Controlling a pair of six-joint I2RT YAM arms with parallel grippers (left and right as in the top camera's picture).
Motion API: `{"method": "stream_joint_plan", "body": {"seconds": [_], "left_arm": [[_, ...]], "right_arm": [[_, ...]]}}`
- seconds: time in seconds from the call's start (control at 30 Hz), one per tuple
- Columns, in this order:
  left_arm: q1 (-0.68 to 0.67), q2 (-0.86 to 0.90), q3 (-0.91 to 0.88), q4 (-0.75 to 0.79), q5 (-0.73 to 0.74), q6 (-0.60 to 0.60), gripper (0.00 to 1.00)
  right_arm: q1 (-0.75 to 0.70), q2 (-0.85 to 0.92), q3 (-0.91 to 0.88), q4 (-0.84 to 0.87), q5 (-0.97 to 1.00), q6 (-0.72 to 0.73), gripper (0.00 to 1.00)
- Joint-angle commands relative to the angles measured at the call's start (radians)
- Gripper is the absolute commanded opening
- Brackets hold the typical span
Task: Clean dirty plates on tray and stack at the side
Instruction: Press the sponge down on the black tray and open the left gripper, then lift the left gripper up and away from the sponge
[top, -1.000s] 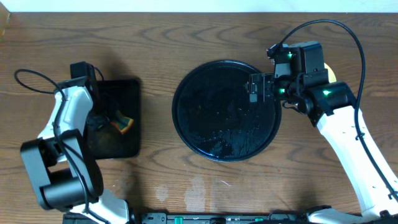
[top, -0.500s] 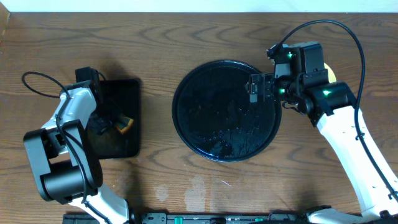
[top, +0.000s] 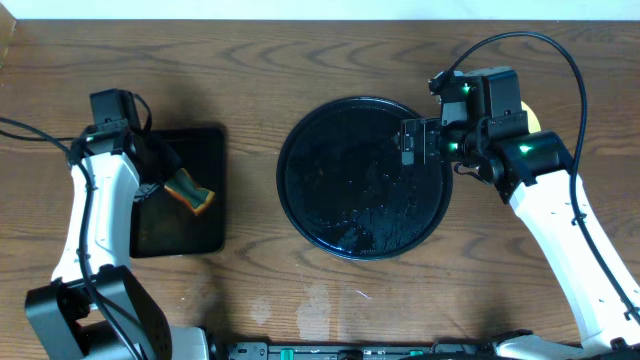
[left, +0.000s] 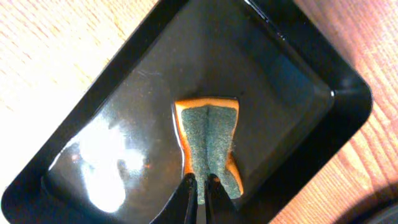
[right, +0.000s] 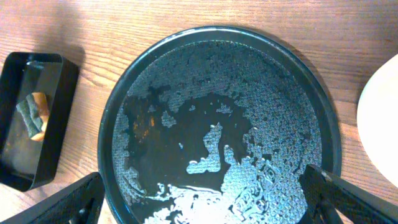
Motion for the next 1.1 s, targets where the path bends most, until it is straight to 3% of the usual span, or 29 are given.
{"method": "stream_joint_plan", "body": {"seconds": [0.0,0.33,0.53,0.7,0.97,1.03,1.07], "left_arm": [[-0.001,0.061,-0.006,0.008,-0.008,0.008,0.08],[-0.003,0.290,-0.016,0.064,-0.008,0.009,0.08],[-0.002,0.301,-0.009,0.062,-0.008,0.010,0.08],[-0.002,0.214,0.067,-0.047,-0.008,0.009,0.07],[-0.002,-0.118,0.133,-0.139,-0.008,0.008,0.08],[-0.002,-0.195,0.133,-0.148,-0.008,0.008,0.17],[-0.002,-0.239,0.133,-0.155,-0.008,0.008,0.30]], "right_arm": [[0.008,0.004,0.011,0.002,0.009,-0.015,0.99],[0.008,0.004,0.011,-0.001,0.009,-0.026,0.99],[0.008,0.004,0.011,0.000,0.010,-0.030,0.99],[0.008,0.004,0.011,0.000,0.010,-0.030,0.99],[0.008,0.004,0.011,0.007,0.009,-0.029,0.99],[0.008,0.003,0.011,0.008,0.009,-0.029,0.99],[0.008,0.003,0.011,0.008,0.009,-0.029,0.99]]}}
